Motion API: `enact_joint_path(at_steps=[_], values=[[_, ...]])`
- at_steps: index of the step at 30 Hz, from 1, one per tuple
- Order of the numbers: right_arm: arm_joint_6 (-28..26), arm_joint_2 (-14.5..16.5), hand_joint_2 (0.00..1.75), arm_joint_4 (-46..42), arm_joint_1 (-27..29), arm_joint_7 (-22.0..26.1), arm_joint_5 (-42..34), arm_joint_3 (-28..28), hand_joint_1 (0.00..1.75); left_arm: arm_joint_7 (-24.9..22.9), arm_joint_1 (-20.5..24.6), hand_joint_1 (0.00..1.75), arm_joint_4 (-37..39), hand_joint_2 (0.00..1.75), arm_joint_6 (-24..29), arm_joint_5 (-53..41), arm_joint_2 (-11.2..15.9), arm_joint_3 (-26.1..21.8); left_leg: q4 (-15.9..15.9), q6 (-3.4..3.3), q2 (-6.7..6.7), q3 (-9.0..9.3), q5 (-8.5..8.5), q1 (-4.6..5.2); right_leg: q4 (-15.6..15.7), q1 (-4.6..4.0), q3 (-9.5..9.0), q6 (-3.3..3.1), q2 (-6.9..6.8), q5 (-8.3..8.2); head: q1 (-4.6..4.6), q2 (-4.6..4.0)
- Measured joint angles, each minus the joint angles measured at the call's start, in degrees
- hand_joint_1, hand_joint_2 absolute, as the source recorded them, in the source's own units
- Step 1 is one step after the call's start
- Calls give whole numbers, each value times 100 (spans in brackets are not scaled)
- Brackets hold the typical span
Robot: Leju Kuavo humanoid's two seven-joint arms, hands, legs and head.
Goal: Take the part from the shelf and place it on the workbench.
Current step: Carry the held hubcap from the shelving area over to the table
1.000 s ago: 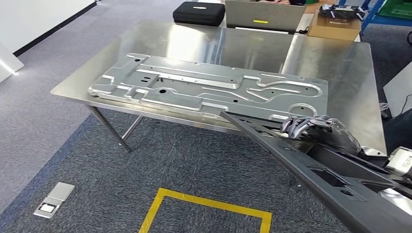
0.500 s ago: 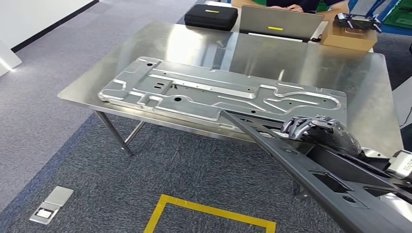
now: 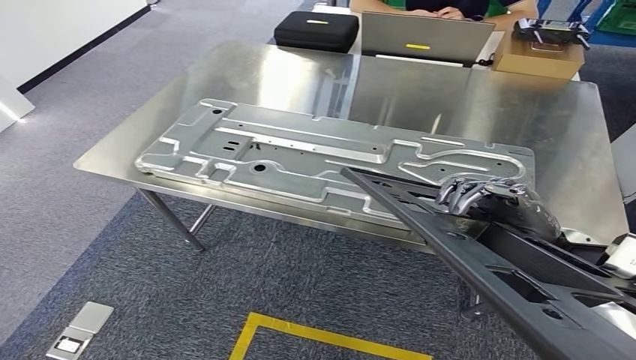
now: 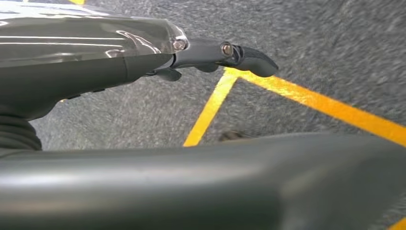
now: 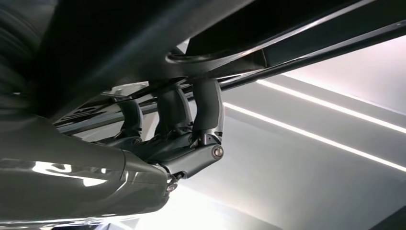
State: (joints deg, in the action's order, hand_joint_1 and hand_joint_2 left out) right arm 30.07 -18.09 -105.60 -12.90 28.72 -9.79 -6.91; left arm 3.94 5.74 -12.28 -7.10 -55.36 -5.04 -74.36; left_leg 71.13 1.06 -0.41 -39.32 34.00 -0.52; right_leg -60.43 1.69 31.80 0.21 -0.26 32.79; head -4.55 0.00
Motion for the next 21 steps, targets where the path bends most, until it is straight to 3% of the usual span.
enact_joint_path(at_steps=[1,3,6,8,9,12,13,14,16,17,19,21], values=[[-1,4,175,0,-3,0,-8,0,175,1,-4,0,0,175,0,0,2,1,-353,-12,2,107,-262,-1,6,6,-66,17,-5,46,1,0],[-4,21,175,4,-8,-20,-59,1,175,0,-4,0,0,175,0,0,5,2,-852,-73,12,225,-512,33,31,10,-138,69,-8,110,-2,0],[-3,42,175,11,0,-66,-171,15,175,3,-11,0,0,175,0,0,6,5,-999,-218,21,266,-525,73,36,7,-182,187,3,116,-6,0],[8,47,175,15,-8,-67,-229,34,175,12,-6,0,0,175,0,0,6,6,-1073,-300,29,386,-512,56,-158,7,-137,231,8,150,-1,0],[14,49,175,20,-13,-67,-256,46,175,16,2,0,0,175,0,0,6,7,-1106,-337,36,447,-497,47,-390,5,-21,234,10,238,2,0],[37,53,175,55,13,-75,-307,78,175,21,14,0,0,175,0,0,6,7,-1119,-408,75,549,-407,77,-1299,-6,583,226,15,599,4,0],[43,56,175,68,34,-80,-314,87,175,20,12,0,0,175,0,0,5,7,-1118,-415,93,586,-372,90,-1420,-10,721,223,14,596,4,0],[46,61,175,78,51,-89,-320,96,175,20,10,0,0,175,0,0,5,8,-1118,-416,112,635,-331,101,-1345,-19,762,215,10,463,4,0],[50,67,175,88,70,-103,-333,121,175,18,6,0,0,175,0,0,3,9,-1121,-396,163,767,-233,116,-738,-62,598,151,-71,-36,5,0],[51,71,175,93,70,-109,-340,132,175,16,4,0,0,175,1,0,0,10,-1120,-374,197,823,-187,121,-429,-99,515,111,-158,-189,5,0],[56,77,175,100,78,-113,-356,147,175,6,-5,0,0,175,2,-1,-5,11,-1115,-303,279,886,-111,130,-115,-163,450,36,-285,-288,9,0],[65,81,175,102,93,-114,-372,162,175,-6,-10,0,0,175,2,-2,-7,11,-1094,-245,343,932,-78,139,-61,-162,438,-10,-226,-302,13,0]])
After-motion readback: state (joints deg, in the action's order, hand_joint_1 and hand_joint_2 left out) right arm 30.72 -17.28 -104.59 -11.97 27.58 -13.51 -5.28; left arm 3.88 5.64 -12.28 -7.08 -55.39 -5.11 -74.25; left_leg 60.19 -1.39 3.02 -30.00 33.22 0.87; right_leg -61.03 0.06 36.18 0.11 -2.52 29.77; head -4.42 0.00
